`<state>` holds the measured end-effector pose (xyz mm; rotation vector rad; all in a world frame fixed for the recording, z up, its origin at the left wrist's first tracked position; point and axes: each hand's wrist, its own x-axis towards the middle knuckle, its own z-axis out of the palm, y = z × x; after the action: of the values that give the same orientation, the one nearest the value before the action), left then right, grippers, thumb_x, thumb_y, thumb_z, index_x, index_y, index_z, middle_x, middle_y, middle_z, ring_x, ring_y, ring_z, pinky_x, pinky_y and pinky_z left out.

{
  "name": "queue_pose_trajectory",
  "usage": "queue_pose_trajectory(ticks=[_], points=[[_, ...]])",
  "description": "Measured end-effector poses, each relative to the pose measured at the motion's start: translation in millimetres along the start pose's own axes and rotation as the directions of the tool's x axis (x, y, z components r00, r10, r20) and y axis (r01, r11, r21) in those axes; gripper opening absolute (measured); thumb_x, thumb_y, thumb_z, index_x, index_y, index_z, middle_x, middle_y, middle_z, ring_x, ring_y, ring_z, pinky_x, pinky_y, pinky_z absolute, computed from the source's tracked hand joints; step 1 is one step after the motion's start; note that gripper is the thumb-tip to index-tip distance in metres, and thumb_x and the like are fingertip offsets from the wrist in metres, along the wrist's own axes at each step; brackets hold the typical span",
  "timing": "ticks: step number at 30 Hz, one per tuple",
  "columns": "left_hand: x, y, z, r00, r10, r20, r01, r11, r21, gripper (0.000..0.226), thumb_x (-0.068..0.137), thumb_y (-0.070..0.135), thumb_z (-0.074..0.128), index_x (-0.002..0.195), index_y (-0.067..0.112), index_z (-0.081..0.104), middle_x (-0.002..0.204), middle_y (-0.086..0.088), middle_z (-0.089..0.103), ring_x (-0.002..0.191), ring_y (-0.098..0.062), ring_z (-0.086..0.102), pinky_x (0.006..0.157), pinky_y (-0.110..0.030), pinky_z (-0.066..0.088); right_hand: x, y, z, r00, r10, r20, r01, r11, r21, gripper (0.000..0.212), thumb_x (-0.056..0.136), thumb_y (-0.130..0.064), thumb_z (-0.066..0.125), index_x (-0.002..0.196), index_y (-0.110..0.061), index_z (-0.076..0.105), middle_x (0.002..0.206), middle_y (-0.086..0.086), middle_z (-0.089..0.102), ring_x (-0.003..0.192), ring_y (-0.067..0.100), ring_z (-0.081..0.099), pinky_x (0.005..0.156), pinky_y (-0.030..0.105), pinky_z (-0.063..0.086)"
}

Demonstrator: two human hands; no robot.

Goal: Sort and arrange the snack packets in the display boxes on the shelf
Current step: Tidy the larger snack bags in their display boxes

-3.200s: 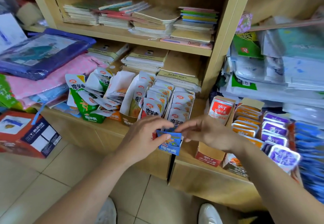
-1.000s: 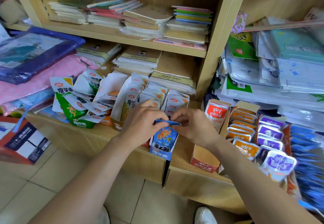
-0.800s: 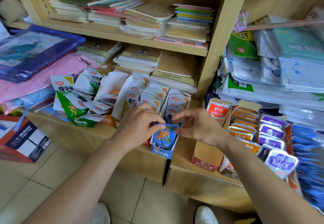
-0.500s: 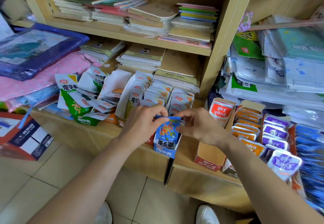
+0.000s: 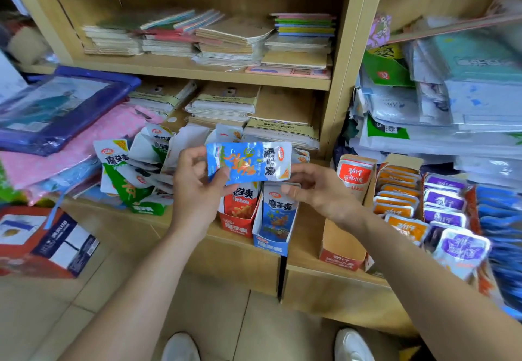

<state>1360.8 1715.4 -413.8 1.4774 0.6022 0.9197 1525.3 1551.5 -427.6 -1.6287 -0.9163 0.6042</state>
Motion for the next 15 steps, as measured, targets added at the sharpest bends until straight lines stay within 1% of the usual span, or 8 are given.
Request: queue_pose_trajectory(ticks=[2, 4, 6, 8, 10, 12, 13, 15], points=[[-4.7, -7.1, 2.3, 0.995, -0.069, 0.079, 0.071, 0.997, -0.022, 0.043, 0.092, -0.010, 0.062, 0.117, 0.023, 0.051, 0.114, -0.005, 0.070, 0.101, -0.019, 0.073, 0.067, -0.034, 0.061, 1.2, -0.1, 5.8, 0.998, 0.013, -0.061, -0.011, 0.999, 0.034, 0.025, 0.085, -0.021, 0.076, 0.106, -0.009, 0.069, 0.100, 0.003, 0.075, 0.089, 0.006, 0.069, 0.068, 0.015, 0.052], [-4.9, -15.3, 0.1, 0.986, -0.108, 0.123, 0.102, 0.993, 0.059, 0.053, 0.087, -0.008, 0.068, 0.120, 0.031, 0.053, 0.116, -0.004, 0.069, 0.103, -0.022, 0.072, 0.070, -0.039, 0.062, 4.0, 3.1, 9.0, 0.991, 0.051, -0.121, -0.045, 0.998, 0.051, 0.030, 0.085, -0.022, 0.077, 0.102, -0.001, 0.064, 0.097, 0.007, 0.075, 0.090, 0.015, 0.072, 0.068, 0.024, 0.058], [-1.5, -21.7, -3.8, 0.991, -0.017, 0.134, -0.032, 0.935, 0.353, 0.054, 0.076, 0.016, 0.075, 0.114, 0.046, 0.054, 0.113, 0.005, 0.070, 0.099, -0.020, 0.071, 0.076, -0.046, 0.061, 5.9, 4.6, 9.7, 0.987, 0.085, -0.137, -0.079, 0.996, 0.051, 0.033, 0.084, -0.020, 0.078, 0.100, 0.002, 0.060, 0.095, 0.008, 0.076, 0.089, 0.019, 0.074, 0.073, 0.033, 0.062], [-1.0, -18.8, -4.4, 0.987, 0.061, 0.150, -0.138, 0.802, 0.581, 0.044, 0.068, 0.038, 0.071, 0.108, 0.048, 0.058, 0.101, 0.017, 0.071, 0.092, -0.013, 0.070, 0.076, -0.044, 0.059, 6.8, 5.2, 6.9, 0.989, 0.093, -0.115, -0.091, 0.996, 0.022, 0.030, 0.086, -0.019, 0.077, 0.103, 0.000, 0.062, 0.096, 0.006, 0.077, 0.089, 0.016, 0.074, 0.074, 0.034, 0.062], [3.1, -15.4, -2.3, 0.980, 0.107, 0.166, -0.187, 0.776, 0.602, 0.034, 0.072, 0.043, 0.072, 0.105, 0.038, 0.066, 0.096, 0.019, 0.071, 0.092, -0.007, 0.068, 0.078, -0.040, 0.057, 7.4, 3.6, 2.4, 0.992, 0.099, -0.080, -0.098, 0.995, 0.014, 0.022, 0.087, -0.017, 0.075, 0.101, -0.005, 0.063, 0.097, 0.003, 0.076, 0.088, 0.012, 0.074, 0.069, 0.027, 0.060], [6.3, -11.1, 1.6, 0.965, 0.119, 0.236, -0.235, 0.794, 0.560, 0.023, 0.081, 0.034, 0.077, 0.103, 0.031, 0.071, 0.090, 0.013, 0.072, 0.089, -0.006, 0.066, 0.080, -0.038, 0.056, 7.7, 1.6, -3.2, 0.992, 0.115, -0.057, -0.111, 0.992, 0.057, 0.018, 0.088, -0.013, 0.074, 0.100, -0.006, 0.062, 0.096, 0.004, 0.076, 0.088, 0.013, 0.074, 0.065, 0.021, 0.056], [7.6, -9.4, 3.8, 0.952, 0.111, 0.285, -0.256, 0.800, 0.543, 0.020, 0.085, 0.029, 0.077, 0.104, 0.029, 0.072, 0.085, 0.010, 0.071, 0.084, -0.007, 0.066, 0.079, -0.037, 0.055, 7.8, 1.2, -5.6, 0.992, 0.121, -0.047, -0.116, 0.990, 0.084, 0.020, 0.088, -0.012, 0.074, 0.102, -0.004, 0.061, 0.096, 0.005, 0.076, 0.089, 0.015, 0.074, 0.065, 0.021, 0.055], [9.7, -7.6, 8.6, 0.916, 0.069, 0.396, -0.285, 0.806, 0.519, 0.019, 0.089, 0.026, 0.075, 0.106, 0.035, 0.070, 0.075, 0.006, 0.069, 0.076, -0.011, 0.066, 0.072, -0.036, 0.054, 7.1, 1.0, -8.7, 0.992, 0.126, -0.031, -0.122, 0.987, 0.108, 0.022, 0.089, -0.010, 0.072, 0.106, -0.004, 0.058, 0.097, 0.005, 0.076, 0.092, 0.017, 0.074, 0.067, 0.022, 0.055]])
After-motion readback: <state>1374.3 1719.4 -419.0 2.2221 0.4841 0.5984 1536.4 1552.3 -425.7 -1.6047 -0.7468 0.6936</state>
